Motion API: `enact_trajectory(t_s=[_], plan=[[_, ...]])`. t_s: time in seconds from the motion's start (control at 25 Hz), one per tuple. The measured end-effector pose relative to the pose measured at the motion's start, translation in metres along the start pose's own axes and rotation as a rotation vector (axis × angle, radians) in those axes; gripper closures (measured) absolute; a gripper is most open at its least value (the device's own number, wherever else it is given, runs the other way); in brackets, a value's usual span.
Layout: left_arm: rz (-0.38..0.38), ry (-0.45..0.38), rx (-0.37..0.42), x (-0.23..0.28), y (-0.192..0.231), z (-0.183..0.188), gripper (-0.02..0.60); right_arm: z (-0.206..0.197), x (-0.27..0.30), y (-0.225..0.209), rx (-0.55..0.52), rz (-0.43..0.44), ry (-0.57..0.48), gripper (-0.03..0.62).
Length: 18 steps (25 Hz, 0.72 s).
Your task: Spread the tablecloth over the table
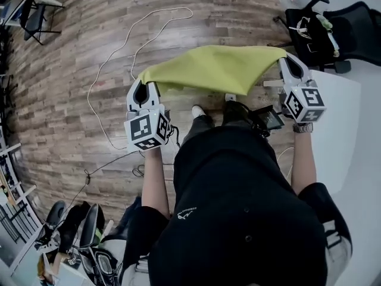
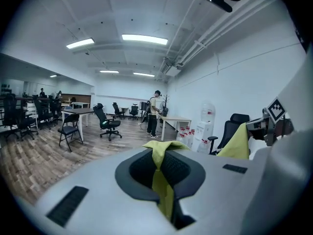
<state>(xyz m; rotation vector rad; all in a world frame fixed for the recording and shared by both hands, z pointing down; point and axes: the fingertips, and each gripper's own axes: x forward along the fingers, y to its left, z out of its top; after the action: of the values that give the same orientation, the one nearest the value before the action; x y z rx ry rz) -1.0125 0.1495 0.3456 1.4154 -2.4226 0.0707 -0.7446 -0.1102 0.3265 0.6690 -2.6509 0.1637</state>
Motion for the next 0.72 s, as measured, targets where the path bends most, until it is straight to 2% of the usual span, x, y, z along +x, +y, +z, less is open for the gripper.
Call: enact_trajectory(t_s=[0.16, 0.32, 0.56, 0.72], plan=[[-0.096, 0.001, 0.035, 0.028, -0.022, 0.003, 0.574, -0.016, -0.026, -0.023, 0.022, -0.091, 0.004, 0.585], [-0.168, -0.008, 0.059, 0.063, -0.067, 0.007, 0.574, -0.041, -0.052, -0.056, 0.049, -0.144, 0.008, 0.585], [-0.244, 0.003, 0.110, 0.111, -0.161, 0.009, 0.574, -0.075, -0.075, -0.114, 0.084, -0.133, 0.024, 0.585], [-0.244, 0.016, 0.127, 0.130, -0.209, 0.007, 0.574, -0.091, -0.084, -0.157, 0.092, -0.114, 0.031, 0.585]])
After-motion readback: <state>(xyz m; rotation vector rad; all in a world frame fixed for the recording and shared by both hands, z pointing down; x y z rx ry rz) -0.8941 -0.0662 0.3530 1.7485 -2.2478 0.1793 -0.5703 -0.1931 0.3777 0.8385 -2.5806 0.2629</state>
